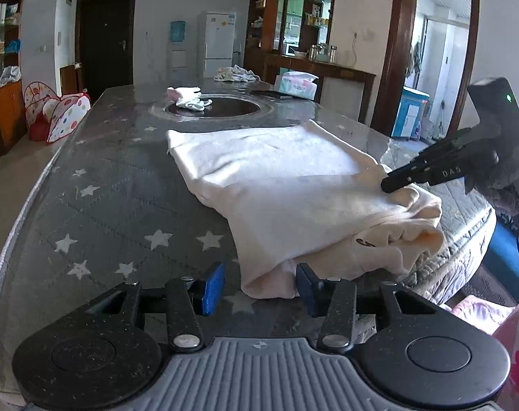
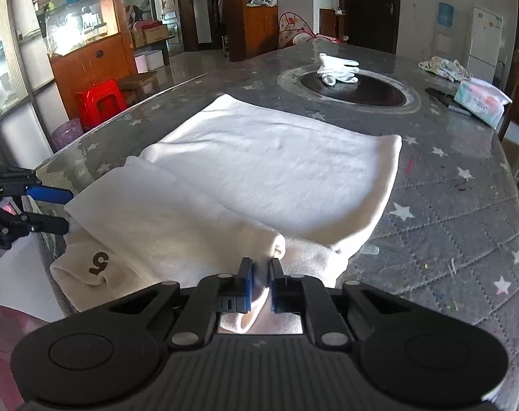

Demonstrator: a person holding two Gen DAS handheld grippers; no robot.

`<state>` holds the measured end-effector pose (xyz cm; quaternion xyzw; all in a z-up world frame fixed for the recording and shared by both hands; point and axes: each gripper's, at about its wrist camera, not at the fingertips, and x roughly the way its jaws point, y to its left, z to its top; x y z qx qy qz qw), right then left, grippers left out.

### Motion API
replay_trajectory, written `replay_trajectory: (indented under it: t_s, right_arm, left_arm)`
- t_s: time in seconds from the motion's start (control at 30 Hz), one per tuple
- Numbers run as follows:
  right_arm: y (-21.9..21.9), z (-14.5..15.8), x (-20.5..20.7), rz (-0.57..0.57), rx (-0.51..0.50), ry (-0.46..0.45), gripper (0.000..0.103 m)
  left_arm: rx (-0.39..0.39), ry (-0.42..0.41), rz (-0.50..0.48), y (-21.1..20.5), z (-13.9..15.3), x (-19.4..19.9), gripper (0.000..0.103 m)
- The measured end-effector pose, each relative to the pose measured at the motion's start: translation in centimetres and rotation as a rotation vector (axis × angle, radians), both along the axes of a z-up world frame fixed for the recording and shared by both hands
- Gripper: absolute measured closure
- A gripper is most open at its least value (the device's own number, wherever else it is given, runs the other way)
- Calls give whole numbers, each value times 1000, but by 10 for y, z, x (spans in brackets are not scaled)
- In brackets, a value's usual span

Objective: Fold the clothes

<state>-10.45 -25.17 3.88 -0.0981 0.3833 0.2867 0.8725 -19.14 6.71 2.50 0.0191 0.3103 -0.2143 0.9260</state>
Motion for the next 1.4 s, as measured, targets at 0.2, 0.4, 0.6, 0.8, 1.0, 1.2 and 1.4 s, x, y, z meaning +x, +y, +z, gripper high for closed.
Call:
replay_trajectory:
  t_s: [0.2, 0.4, 0.6, 0.8, 1.0, 1.2, 1.4]
  right_arm:
    - [2, 16, -6, 7, -22, -65, 97]
    - [0, 30, -14, 5, -59, -135, 97]
    - [-2, 5, -5, -30, -77, -63, 94]
    - [-9, 17, -6, -19, -54, -87, 91]
    - [-4, 17, -3, -4, -30, -110, 89]
    - [4, 4, 3, 10, -28, -97, 89]
    - [3, -5, 7, 10, -26, -77, 89]
  left_arm:
    - [-15, -6, -6, 0, -2, 2, 87]
    - [-3, -14, 18, 2, -2, 1, 97]
    - [22, 11, -6, 4, -2, 1, 97]
    - [12, -15, -30, 13, 22, 6, 95]
    - [-85, -39, -51, -4, 37, 38, 93]
    - [-78, -6, -78, -37, 20, 82, 89]
    - [-57, 34, -44, -36, 0, 93, 86]
